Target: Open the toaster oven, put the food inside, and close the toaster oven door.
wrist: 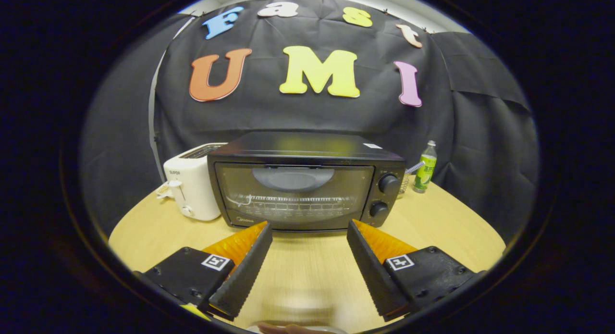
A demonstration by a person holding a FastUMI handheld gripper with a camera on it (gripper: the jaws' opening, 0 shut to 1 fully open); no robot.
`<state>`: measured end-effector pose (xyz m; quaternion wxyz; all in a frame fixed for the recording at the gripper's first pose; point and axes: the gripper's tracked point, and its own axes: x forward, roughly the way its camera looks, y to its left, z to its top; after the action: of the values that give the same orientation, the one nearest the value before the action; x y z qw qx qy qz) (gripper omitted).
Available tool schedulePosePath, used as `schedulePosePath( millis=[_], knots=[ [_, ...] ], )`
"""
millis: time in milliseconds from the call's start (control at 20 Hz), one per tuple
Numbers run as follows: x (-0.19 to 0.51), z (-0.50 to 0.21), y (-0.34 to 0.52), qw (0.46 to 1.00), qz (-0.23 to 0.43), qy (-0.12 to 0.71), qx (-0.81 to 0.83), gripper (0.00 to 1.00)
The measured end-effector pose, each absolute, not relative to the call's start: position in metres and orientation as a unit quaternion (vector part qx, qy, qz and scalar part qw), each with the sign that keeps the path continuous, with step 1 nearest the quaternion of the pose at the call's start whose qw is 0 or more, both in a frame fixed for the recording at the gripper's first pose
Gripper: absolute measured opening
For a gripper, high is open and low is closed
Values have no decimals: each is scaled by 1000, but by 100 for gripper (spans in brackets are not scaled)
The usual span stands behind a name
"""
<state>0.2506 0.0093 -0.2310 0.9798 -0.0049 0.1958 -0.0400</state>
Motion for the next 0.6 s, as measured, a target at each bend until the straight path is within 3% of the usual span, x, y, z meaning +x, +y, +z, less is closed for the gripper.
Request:
schedulePosePath(
  millis=[600],
  knots=[
    [192, -189, 20, 986, -19, 164, -28, 100]
  ],
)
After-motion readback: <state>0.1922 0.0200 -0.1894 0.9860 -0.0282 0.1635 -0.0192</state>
